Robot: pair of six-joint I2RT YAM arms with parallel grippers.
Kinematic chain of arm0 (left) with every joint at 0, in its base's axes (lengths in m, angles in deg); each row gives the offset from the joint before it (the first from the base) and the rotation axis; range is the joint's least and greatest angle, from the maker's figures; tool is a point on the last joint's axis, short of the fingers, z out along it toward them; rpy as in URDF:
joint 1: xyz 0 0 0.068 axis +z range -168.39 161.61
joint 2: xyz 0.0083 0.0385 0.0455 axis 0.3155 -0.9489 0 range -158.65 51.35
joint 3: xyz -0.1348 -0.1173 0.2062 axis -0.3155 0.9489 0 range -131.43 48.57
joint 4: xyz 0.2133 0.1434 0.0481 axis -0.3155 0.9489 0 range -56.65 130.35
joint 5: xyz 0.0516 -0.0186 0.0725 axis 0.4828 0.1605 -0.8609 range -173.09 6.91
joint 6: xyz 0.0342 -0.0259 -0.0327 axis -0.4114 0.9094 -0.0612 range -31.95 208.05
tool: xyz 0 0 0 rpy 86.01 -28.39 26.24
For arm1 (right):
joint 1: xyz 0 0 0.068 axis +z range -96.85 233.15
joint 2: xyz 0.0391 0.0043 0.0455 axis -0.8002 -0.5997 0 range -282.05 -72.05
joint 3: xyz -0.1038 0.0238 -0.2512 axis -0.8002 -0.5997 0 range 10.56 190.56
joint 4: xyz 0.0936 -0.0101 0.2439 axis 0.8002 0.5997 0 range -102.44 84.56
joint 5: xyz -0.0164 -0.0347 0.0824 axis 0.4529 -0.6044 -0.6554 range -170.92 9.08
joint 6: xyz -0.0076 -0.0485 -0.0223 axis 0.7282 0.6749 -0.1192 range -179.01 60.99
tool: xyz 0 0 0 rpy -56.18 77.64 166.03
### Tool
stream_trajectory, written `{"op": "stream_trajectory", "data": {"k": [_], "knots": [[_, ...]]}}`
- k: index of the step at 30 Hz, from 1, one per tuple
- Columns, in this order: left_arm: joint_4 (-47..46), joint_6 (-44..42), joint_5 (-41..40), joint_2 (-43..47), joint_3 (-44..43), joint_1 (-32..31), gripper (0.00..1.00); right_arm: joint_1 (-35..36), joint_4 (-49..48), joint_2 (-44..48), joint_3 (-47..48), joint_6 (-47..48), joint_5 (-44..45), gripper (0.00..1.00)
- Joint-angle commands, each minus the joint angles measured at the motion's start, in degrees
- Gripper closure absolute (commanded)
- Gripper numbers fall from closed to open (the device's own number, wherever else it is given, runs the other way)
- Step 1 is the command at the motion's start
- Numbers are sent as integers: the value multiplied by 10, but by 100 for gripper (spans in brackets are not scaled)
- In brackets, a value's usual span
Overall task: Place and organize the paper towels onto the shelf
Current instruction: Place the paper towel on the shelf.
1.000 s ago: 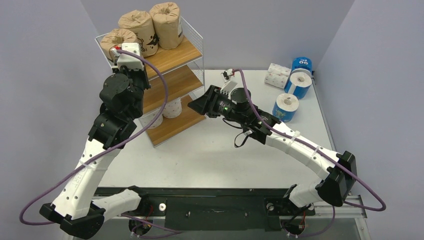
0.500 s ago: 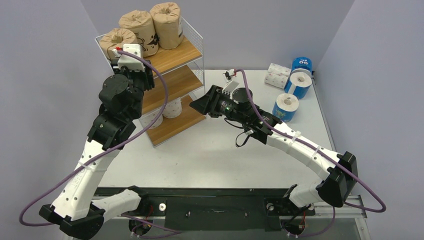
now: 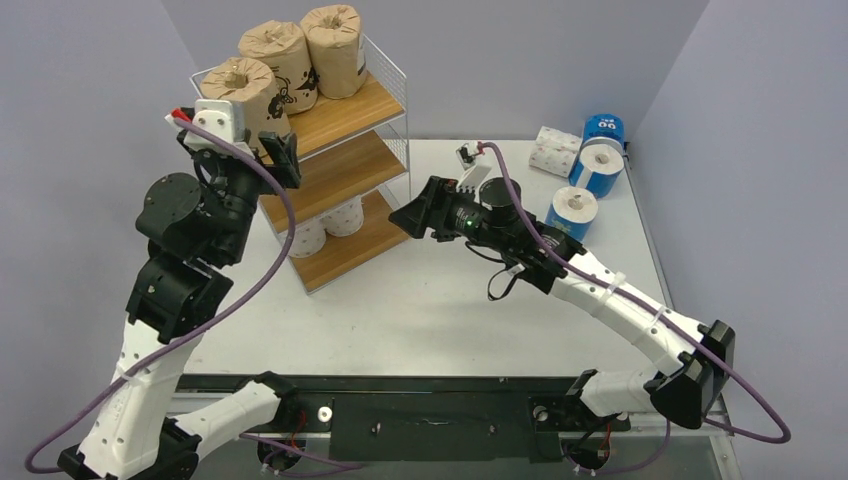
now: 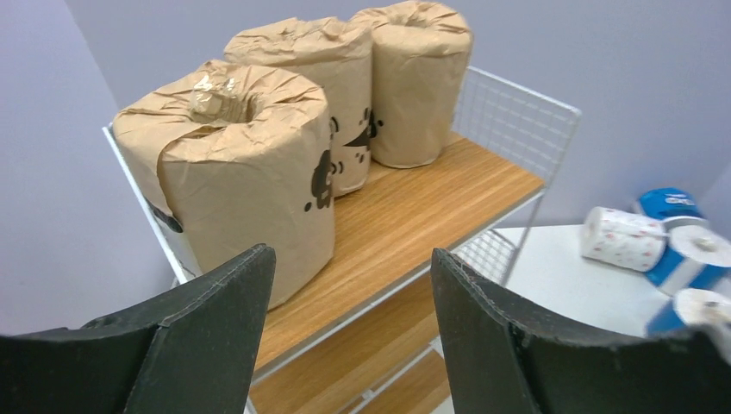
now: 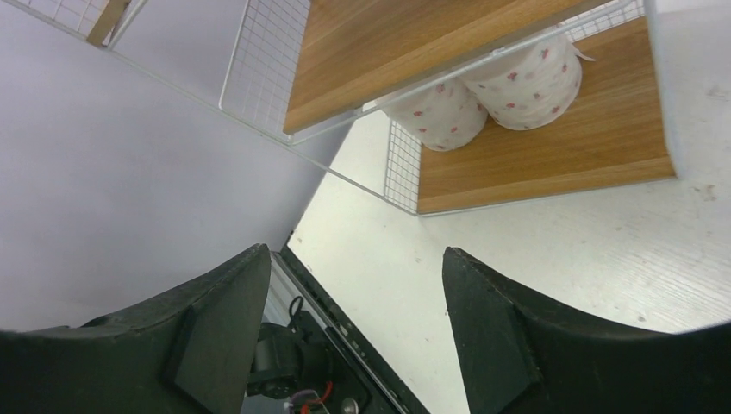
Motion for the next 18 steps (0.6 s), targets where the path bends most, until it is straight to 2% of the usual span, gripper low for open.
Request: {"op": "stream_trajectory", "data": {"k": [1,6,9,14,18], "knots": [[30,45,51,9,-54,-17,35,-5,52,58,-4,58,48,30],[50,67,63,-3,-84,-57,34,-8,80,112,-64,79,133,29],[48,57,32,-20,-82,-127,32,-10,78,148,-102,97,204,28],[17,23,-67,-51,-56,-277,27,-15,79,190,-175,113,295,21],[-28,-4,-110,-76,-17,-352,23,-25,114,200,-200,121,350,17]]}}
